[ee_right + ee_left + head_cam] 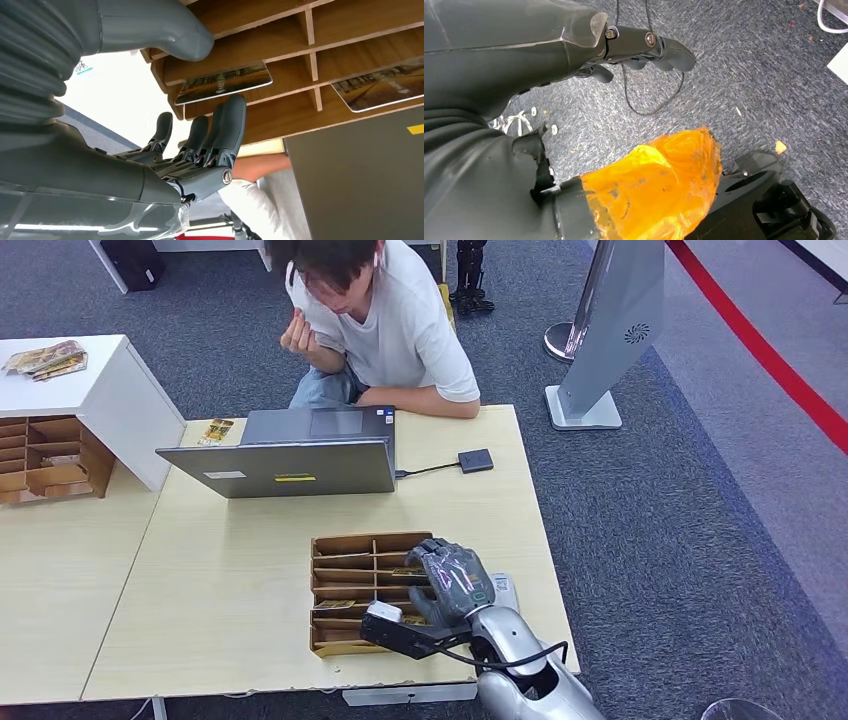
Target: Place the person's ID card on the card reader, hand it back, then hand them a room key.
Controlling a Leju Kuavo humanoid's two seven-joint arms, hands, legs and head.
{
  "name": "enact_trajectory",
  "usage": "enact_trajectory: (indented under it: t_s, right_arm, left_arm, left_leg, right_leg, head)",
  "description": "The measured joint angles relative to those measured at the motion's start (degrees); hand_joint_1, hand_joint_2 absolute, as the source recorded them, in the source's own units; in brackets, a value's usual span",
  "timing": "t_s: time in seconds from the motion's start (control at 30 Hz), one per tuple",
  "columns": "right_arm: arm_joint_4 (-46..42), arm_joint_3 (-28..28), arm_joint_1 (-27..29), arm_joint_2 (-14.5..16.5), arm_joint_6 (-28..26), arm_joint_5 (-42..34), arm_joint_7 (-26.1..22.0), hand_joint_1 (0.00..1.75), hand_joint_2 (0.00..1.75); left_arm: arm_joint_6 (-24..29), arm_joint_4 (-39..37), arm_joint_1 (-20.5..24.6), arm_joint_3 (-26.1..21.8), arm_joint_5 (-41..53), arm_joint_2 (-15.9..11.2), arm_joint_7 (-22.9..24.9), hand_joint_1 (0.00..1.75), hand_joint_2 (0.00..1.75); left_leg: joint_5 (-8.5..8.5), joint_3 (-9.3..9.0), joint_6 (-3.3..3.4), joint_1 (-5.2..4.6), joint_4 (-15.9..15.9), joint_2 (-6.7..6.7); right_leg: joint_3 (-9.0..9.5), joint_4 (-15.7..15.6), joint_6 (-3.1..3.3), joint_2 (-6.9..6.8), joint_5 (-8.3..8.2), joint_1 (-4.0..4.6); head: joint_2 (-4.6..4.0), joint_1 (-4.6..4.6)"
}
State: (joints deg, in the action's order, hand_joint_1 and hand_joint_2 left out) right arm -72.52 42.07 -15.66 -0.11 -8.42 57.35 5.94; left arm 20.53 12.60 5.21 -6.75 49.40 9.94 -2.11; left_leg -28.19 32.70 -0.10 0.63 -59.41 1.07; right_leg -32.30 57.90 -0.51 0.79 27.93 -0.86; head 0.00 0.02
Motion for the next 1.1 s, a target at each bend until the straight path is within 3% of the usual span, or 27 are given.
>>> enact_trajectory:
  t_s: [0.1, 0.23, 0.77, 1.1]
  right_arm:
    - [0.6, 0.0, -0.2, 0.1, -0.2, 0.0, 0.0, 1.38, 1.75]
    - [1.3, 0.0, -0.4, 0.3, -0.4, -0.1, 0.0, 1.7, 1.75]
    - [2.4, 0.0, -0.7, 0.5, -1.4, 0.1, -0.3, 1.7, 1.75]
    - [0.3, 0.0, -0.6, 0.5, -4.7, 2.3, -0.9, 1.75, 1.75]
  left_arm:
    - [0.0, 0.0, 0.0, 0.0, 0.0, 0.0, 0.0, 0.0, 0.0]
    - [0.0, 0.0, 0.0, 0.0, 0.0, 0.0, 0.0, 0.0, 0.0]
    - [0.0, 0.0, 0.0, 0.0, 0.0, 0.0, 0.0, 0.0, 0.0]
    - [0.2, 0.0, 0.0, 0.0, -0.3, 0.0, -0.2, 0.0, 0.0]
  left_leg:
    - [0.0, -0.01, 0.0, 0.0, 0.0, 0.0]
    - [0.0, -0.01, 0.0, 0.0, 0.0, 0.0]
    - [0.0, -0.02, 0.0, 0.0, 0.0, -0.01]
    - [0.0, -0.01, 0.0, 0.0, 0.0, -0.01]
  right_leg:
    - [0.0, 0.0, 0.0, 0.0, 0.0, 0.0]
    - [0.01, 0.0, 0.0, 0.0, 0.0, 0.0]
    - [0.01, 0.0, 0.0, 0.01, 0.0, 0.0]
    - [0.0, 0.0, 0.0, 0.01, 0.0, 0.0]
  head:
    - [0.0, 0.0]
    - [0.0, 0.01]
    - [0.0, 0.0]
    - [0.0, 0.0]
